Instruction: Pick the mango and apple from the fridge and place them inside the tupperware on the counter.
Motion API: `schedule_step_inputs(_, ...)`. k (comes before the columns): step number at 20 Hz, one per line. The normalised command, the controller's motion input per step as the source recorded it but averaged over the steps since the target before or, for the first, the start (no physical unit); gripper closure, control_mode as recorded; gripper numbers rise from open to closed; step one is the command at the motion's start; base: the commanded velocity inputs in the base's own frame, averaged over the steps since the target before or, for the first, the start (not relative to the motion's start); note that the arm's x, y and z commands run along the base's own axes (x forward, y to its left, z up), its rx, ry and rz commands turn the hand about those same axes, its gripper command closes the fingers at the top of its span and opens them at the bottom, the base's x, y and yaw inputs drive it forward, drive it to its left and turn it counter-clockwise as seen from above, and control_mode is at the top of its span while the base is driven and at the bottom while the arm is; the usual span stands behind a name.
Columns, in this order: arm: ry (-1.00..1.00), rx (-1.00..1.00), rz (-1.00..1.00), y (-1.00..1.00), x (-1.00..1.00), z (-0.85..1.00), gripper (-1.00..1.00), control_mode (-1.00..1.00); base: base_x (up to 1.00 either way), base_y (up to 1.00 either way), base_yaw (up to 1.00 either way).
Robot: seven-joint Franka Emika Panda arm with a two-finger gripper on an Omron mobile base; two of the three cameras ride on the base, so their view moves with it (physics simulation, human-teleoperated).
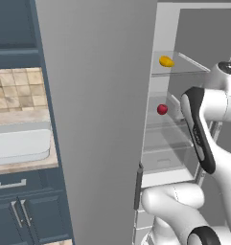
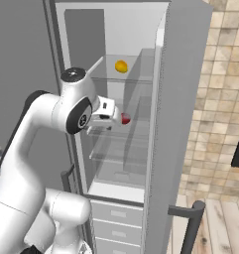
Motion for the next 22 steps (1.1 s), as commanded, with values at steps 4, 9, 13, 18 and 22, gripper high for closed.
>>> schedule_step_inputs(4,-0.16,0.00,0.01,-0.04,-0.01,0.26,-1.00,-1.00,0.00,0.00,0.00)
schedule_step_inputs(9,-0.05,0.00,0.00,-0.01,0.00,0.36,-1.00,-1.00,0.00,0.00,0.00)
schedule_step_inputs(13,-0.01,0.00,0.00,-0.04,0.00,0.35,-1.00,-1.00,0.00,0.00,0.00)
schedule_step_inputs(18,0.00,0.01,0.01,-0.09,0.07,0.29,-1.00,-1.00,0.00,0.00,0.00)
schedule_step_inputs(22,-0.02,0.02,0.07,-0.13,0.21,0.17,-1.00,-1.00,0.00,0.00,0.00)
